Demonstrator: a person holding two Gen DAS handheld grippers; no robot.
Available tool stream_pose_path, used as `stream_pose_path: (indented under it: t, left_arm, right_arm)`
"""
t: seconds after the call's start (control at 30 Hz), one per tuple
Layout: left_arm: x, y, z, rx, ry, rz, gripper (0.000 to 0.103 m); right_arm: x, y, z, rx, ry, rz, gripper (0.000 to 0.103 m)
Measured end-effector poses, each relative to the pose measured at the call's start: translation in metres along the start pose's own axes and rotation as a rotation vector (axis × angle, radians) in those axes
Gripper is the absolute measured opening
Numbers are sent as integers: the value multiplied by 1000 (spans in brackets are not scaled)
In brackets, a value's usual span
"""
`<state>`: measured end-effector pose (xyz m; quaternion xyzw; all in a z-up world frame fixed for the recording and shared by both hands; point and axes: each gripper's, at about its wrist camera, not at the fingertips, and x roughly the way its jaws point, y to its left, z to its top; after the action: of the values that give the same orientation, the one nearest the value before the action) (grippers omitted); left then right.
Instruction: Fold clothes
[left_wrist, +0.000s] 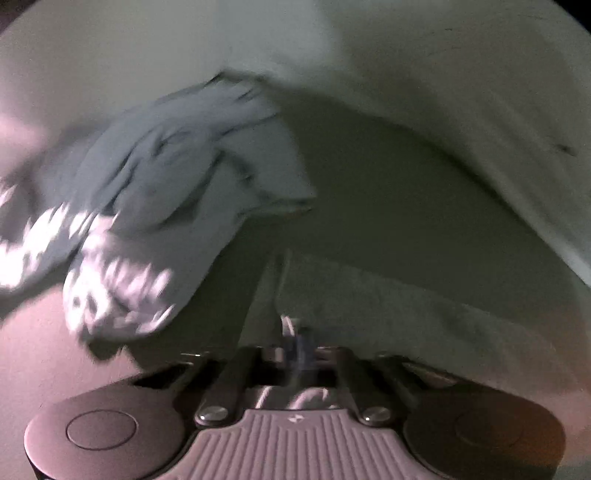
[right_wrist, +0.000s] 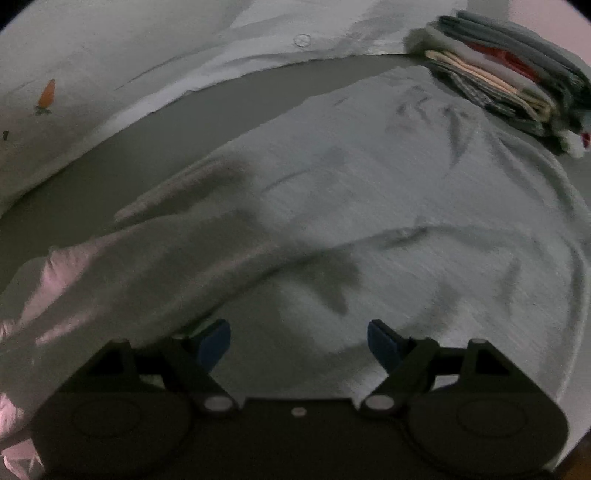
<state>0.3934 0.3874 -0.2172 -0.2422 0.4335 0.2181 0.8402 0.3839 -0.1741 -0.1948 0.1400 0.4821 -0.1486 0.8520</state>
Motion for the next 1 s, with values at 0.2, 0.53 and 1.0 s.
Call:
stream_pose_path:
  t: [0.2,0.53,1.0]
  left_arm:
    - [-40,26,-24,-87,-10,60,1]
    - [-34,19,-34,-30,57,180,5]
    - [5,-90,10,252,-36,114,64]
  right_arm:
    - [-6,-23,-2,16,-23,-88,82]
    - [14,-95,101,31,-186,-52,81]
    - [197,-155,315,-98,-189,-187,75]
